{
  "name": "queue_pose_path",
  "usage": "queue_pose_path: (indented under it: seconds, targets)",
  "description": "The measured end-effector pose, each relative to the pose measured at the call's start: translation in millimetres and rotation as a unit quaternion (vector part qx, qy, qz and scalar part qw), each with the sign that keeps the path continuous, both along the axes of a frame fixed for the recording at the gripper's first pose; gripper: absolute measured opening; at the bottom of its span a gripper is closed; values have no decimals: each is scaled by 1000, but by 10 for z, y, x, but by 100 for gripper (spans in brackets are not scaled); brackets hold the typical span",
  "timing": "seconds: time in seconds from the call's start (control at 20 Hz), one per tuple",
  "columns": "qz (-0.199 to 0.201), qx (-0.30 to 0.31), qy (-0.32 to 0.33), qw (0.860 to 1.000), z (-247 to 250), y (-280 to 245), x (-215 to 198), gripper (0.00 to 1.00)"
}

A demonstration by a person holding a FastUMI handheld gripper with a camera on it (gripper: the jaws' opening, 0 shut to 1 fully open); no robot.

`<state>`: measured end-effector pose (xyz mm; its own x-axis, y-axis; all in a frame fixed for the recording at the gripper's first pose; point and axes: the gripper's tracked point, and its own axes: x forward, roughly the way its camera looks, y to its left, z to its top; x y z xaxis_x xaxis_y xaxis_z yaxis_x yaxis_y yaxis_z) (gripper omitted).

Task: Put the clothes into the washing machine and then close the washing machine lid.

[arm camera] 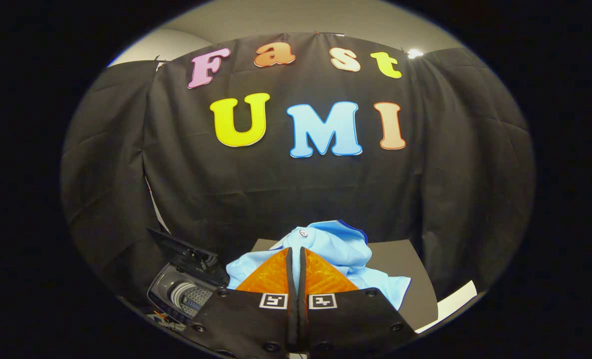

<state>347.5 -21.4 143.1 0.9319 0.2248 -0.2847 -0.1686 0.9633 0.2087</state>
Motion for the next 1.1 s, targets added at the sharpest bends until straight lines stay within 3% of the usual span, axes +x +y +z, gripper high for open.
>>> queue_pose_path:
  seconds: [0.45, 0.85, 1.1]
  targets:
    - [81, 24, -48, 995, 494, 1104, -159, 2]
    - [195, 43, -56, 978, 636, 2552, -335, 2]
    - [245, 48, -41, 967, 556, 3268, -393, 1]
